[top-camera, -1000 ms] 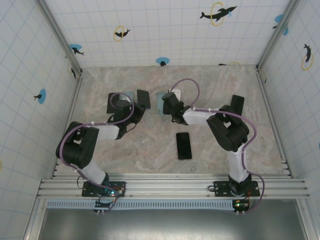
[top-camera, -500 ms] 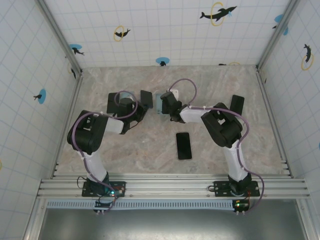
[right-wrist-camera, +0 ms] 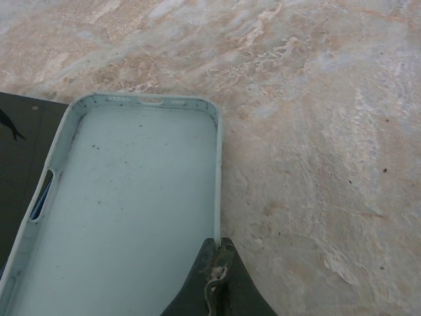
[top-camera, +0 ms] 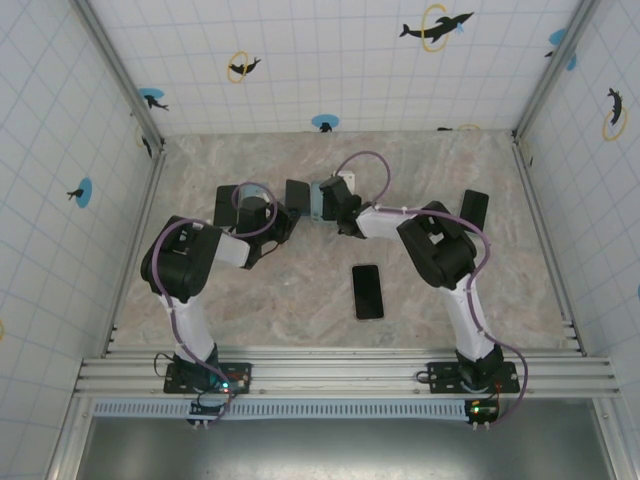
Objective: Take the phone out of the phone case
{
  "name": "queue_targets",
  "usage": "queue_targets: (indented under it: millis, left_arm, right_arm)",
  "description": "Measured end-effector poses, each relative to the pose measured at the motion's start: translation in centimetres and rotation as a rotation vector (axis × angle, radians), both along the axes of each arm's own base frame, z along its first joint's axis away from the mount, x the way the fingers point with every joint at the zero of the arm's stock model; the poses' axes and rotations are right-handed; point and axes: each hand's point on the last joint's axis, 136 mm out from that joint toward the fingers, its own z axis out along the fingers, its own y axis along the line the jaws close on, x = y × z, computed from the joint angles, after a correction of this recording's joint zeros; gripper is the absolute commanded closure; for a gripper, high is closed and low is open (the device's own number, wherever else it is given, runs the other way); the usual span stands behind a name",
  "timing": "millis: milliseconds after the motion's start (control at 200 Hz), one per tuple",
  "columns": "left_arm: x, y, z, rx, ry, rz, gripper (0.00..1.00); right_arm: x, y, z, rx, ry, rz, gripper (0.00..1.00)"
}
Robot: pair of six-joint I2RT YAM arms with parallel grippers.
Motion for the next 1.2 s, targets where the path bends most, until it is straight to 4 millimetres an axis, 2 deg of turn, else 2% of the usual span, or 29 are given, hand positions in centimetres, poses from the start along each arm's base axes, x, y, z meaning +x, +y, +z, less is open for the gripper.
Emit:
queue_targets:
  millis: [340,601,841,921,1196]
  left_arm:
    - [-0.9,0.2,-0.8,-0.013,0.032,-0.003,0.81]
    - [-1.5,0.2,-1.4,-0.011,0.049,-0.007,0.61]
    - [-2.0,0.5,-2.0,-0.006,0.067,-0.005,0.49]
    - [-2.4,0.8,-2.5,-0.005,0.083,-0.002,0.47]
    - [-2.3,1.2,-2.0,-0.017,0.074,0.008,0.43]
  right_arm:
    - [0.5,0.4,-0.5,-0.020,0.015,0.005,1.00]
    - [0.5,0.3,-0.8,-0.031,0.020,0.008,0.96]
    - [0.3,0.2,-0.9,-0.041,0.025,0.009,0.86]
    - [0.3,0.2,-1.0,-0.045,0.026,0.010,0.84]
    - [0.3,0.3,-1.0,-0.038,0.028,0.008,0.83]
